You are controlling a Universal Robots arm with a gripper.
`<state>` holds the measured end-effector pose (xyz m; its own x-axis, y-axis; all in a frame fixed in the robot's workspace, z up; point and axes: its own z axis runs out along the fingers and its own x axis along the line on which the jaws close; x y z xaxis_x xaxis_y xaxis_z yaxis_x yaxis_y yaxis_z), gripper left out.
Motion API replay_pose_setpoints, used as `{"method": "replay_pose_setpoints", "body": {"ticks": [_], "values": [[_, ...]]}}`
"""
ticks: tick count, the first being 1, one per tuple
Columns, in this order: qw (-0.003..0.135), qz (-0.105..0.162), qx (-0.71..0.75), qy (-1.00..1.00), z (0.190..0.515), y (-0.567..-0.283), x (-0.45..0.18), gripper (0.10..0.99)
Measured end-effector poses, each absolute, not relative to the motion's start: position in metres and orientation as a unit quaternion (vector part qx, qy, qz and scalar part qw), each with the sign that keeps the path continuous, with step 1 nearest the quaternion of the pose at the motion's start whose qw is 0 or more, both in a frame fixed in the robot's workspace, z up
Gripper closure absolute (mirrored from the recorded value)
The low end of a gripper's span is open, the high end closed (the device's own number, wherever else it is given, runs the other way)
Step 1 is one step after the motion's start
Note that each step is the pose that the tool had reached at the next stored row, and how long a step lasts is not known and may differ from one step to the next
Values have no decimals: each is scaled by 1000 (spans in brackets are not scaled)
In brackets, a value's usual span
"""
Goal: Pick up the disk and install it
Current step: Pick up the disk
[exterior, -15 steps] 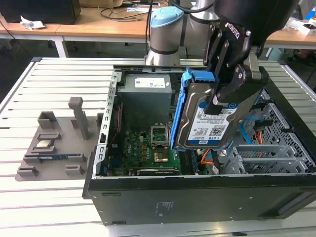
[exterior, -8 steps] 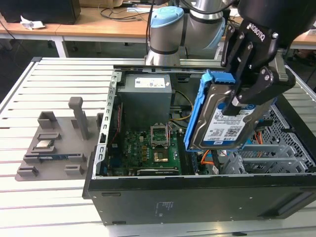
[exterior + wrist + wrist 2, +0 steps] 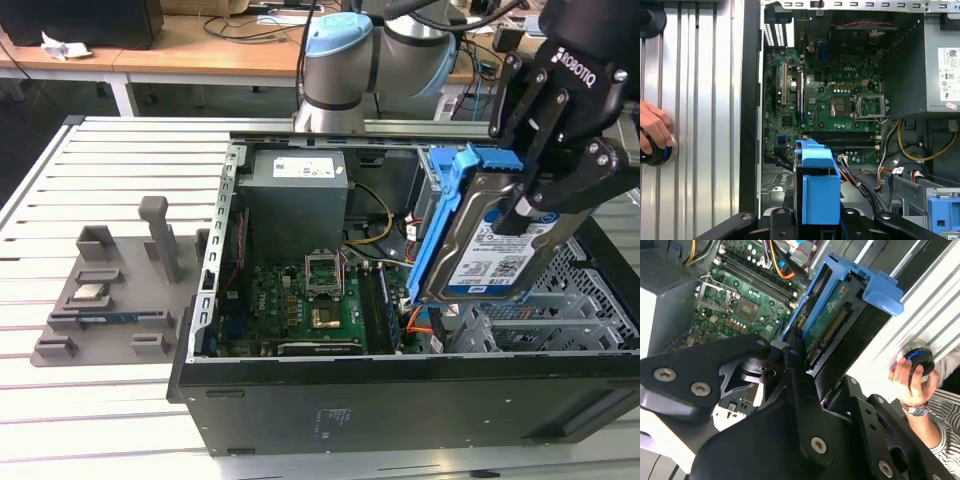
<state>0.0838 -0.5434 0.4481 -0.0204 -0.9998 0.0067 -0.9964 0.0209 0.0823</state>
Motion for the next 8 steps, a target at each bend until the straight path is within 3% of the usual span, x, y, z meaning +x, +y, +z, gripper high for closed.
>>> {"method": "replay_pose_setpoints", "body": {"ticks": [8], "values": [[31,-27,699,-714,447,-543,108,725]]}}
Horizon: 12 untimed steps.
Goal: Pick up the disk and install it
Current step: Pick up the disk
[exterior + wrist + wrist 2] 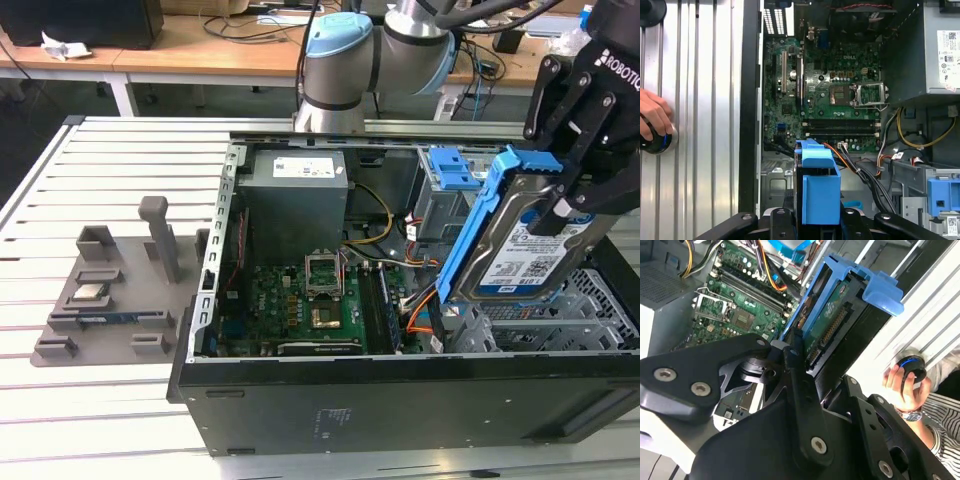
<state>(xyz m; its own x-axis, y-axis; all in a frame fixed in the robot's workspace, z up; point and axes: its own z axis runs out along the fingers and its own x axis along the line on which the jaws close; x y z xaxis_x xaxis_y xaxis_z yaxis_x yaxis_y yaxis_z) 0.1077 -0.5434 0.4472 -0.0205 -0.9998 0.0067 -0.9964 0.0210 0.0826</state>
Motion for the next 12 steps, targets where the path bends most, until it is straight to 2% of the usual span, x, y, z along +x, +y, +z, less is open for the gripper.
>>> {"method": "replay_pose_setpoints", "body": {"ticks": [12], "values": [[32,-27,699,-714,442,-543,130,725]]}}
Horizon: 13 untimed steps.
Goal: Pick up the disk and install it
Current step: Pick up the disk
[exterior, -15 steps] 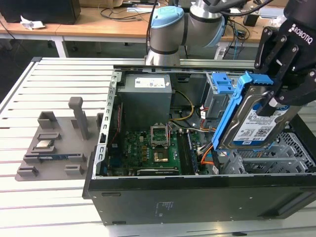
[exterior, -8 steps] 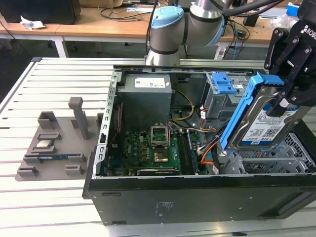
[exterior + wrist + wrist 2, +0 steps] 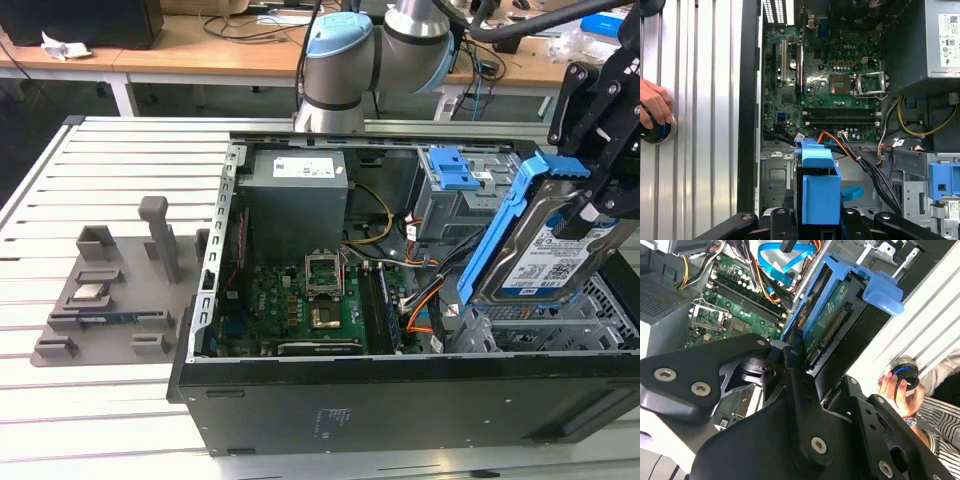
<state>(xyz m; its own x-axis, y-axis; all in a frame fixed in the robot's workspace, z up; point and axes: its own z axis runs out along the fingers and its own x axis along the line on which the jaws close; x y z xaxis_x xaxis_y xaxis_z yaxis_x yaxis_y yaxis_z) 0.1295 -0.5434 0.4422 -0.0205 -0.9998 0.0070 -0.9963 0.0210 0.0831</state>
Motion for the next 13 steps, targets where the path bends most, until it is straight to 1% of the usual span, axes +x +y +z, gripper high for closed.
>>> {"method": "replay_pose_setpoints", "body": {"ticks": [8,13], "values": [[32,-28,699,-714,440,-543,158,725],[32,-28,699,-714,440,-543,159,725]]}}
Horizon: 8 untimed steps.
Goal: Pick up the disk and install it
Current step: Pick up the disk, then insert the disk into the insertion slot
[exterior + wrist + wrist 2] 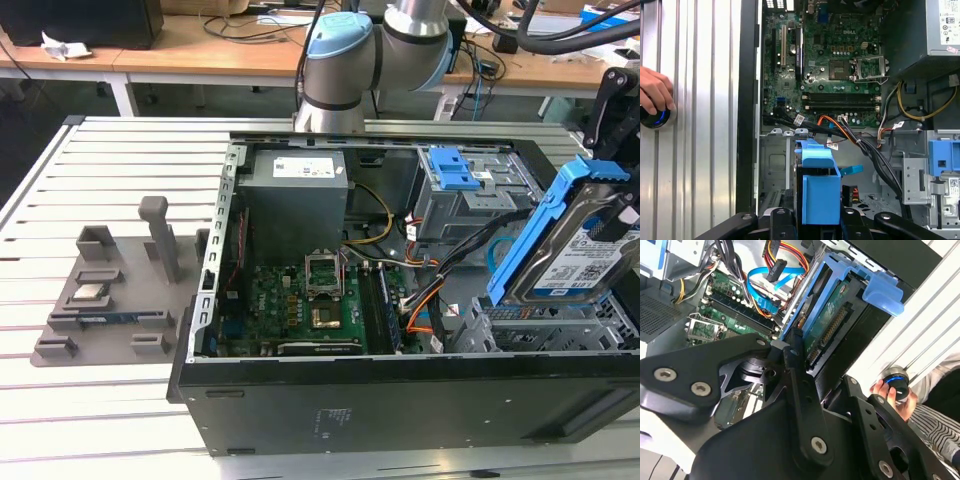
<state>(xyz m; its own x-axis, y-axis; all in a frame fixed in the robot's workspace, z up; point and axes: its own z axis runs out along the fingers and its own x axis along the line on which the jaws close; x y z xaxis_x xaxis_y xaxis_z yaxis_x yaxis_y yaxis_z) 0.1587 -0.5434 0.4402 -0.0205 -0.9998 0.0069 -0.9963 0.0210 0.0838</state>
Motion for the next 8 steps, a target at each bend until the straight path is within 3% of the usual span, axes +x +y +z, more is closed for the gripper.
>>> {"method": "replay_pose_setpoints", "body": {"ticks": [8], "values": [[32,-28,699,-714,439,-544,157,725]]}}
